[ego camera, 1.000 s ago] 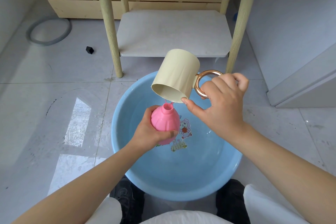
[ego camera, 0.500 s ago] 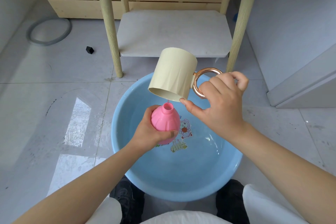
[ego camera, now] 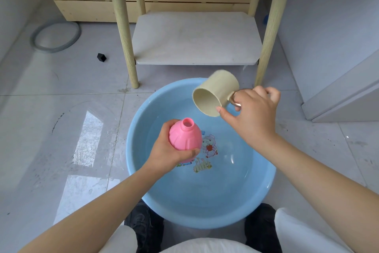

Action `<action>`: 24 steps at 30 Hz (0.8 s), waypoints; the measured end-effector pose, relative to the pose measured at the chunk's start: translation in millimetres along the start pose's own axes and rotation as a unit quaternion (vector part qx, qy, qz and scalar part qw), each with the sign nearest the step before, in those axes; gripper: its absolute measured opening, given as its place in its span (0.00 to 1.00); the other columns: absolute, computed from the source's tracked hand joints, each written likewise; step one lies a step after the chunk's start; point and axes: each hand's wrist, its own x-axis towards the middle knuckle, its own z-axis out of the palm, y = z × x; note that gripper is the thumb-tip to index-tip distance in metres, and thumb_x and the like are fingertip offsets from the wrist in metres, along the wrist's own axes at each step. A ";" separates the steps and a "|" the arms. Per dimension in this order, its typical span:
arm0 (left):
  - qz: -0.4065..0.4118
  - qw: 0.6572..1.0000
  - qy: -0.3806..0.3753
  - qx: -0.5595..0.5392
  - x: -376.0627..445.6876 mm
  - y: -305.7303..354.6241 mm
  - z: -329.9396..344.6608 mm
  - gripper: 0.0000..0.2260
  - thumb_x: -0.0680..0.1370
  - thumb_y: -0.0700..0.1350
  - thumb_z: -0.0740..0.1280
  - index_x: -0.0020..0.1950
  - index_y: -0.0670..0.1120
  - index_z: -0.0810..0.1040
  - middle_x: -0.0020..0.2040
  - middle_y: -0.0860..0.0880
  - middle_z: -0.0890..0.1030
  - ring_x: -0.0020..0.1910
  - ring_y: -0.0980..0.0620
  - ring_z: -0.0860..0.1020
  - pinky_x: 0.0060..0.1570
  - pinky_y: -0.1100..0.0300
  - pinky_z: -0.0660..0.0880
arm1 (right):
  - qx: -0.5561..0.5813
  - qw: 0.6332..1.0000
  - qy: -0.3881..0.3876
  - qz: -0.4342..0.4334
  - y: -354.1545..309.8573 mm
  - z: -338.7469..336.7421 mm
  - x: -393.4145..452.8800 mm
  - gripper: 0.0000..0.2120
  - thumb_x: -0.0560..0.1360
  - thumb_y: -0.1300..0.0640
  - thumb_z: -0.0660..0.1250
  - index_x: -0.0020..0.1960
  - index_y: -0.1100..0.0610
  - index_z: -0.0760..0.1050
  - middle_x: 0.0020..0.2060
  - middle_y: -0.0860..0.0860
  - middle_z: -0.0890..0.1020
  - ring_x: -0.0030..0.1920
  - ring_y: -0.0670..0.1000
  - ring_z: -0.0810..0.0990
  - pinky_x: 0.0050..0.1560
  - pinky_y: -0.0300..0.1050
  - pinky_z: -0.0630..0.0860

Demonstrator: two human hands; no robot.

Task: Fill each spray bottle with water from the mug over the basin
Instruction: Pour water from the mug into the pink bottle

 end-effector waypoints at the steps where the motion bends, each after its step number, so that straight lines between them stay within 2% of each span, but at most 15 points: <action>1: 0.001 1.000 0.001 -0.003 -0.2 -0.7 -0.8 0.34 0.61 0.42 0.81 0.58 0.60 0.66 0.56 0.55 0.73 0.50 0.54 0.76 0.33 0.69 0.75 | -0.030 0.999 -0.030 -0.005 6.4 6.6 -4.6 0.18 0.66 0.41 0.70 0.30 0.52 0.67 0.26 0.46 0.74 0.36 0.53 0.73 0.51 0.47 0.58; 3: 0.002 1.000 0.004 -0.006 -0.8 -1.1 -2.5 0.34 0.59 0.45 0.79 0.57 0.61 0.66 0.56 0.55 0.73 0.50 0.55 0.76 0.33 0.70 0.75 | -0.090 0.992 -0.089 -0.027 15.3 18.9 -16.4 0.19 0.63 0.44 0.76 0.29 0.56 0.71 0.25 0.49 0.75 0.35 0.55 0.74 0.52 0.49 0.59; 7: 0.004 1.000 0.012 -0.008 -1.3 -0.2 -4.2 0.34 0.58 0.45 0.79 0.56 0.62 0.65 0.55 0.58 0.72 0.50 0.57 0.75 0.33 0.71 0.74 | -0.156 0.970 -0.160 -0.094 22.7 35.5 -37.0 0.19 0.58 0.47 0.79 0.31 0.59 0.75 0.28 0.51 0.77 0.36 0.55 0.77 0.54 0.50 0.60; 10: 0.008 1.000 0.014 -0.006 -0.3 -3.0 -5.0 0.38 0.60 0.42 0.81 0.61 0.60 0.65 0.58 0.57 0.71 0.52 0.56 0.75 0.33 0.71 0.74 | -0.174 0.957 -0.189 -0.133 26.3 41.0 -44.0 0.19 0.55 0.47 0.80 0.32 0.60 0.77 0.29 0.53 0.78 0.37 0.56 0.77 0.54 0.50 0.61; 12: 0.002 1.000 0.011 -0.002 -0.5 -3.9 -4.9 0.40 0.60 0.43 0.82 0.65 0.60 0.65 0.61 0.55 0.70 0.54 0.55 0.74 0.34 0.71 0.75 | -0.171 0.952 -0.201 -0.154 25.6 42.9 -45.8 0.19 0.55 0.47 0.80 0.31 0.60 0.77 0.28 0.53 0.78 0.37 0.55 0.77 0.53 0.50 0.61; 14: -0.003 1.000 0.010 -0.008 -1.2 -3.0 -4.2 0.37 0.58 0.44 0.81 0.60 0.61 0.67 0.62 0.52 0.71 0.54 0.54 0.74 0.32 0.70 0.75 | -0.147 0.952 -0.220 -0.157 21.9 45.1 -47.8 0.18 0.55 0.47 0.80 0.30 0.59 0.77 0.27 0.51 0.77 0.36 0.55 0.77 0.52 0.49 0.61; 17: -0.001 1.000 0.003 -0.012 -2.7 -1.4 -2.4 0.33 0.62 0.37 0.81 0.56 0.60 0.67 0.62 0.50 0.70 0.54 0.52 0.74 0.30 0.71 0.75 | -0.088 0.959 -0.258 -0.076 15.2 43.5 -48.9 0.19 0.58 0.43 0.78 0.29 0.56 0.75 0.25 0.48 0.76 0.35 0.53 0.74 0.51 0.47 0.58; 21: -0.003 1.000 -0.002 -0.014 -4.1 0.5 -2.7 0.32 0.63 0.35 0.79 0.56 0.59 0.67 0.59 0.50 0.72 0.50 0.53 0.75 0.30 0.70 0.75 | -0.006 0.956 -0.275 0.098 11.5 32.4 -39.0 0.17 0.69 0.38 0.69 0.34 0.52 0.76 0.30 0.44 0.75 0.43 0.51 0.72 0.49 0.45 0.55; 24: -0.006 1.000 -0.005 -0.008 -3.6 1.4 -3.8 0.32 0.64 0.36 0.79 0.56 0.59 0.67 0.56 0.54 0.73 0.49 0.55 0.76 0.30 0.70 0.75 | 0.086 0.928 -0.273 0.238 10.2 21.5 -26.4 0.24 0.70 0.38 0.67 0.28 0.53 0.63 0.26 0.47 0.69 0.38 0.53 0.71 0.47 0.47 0.57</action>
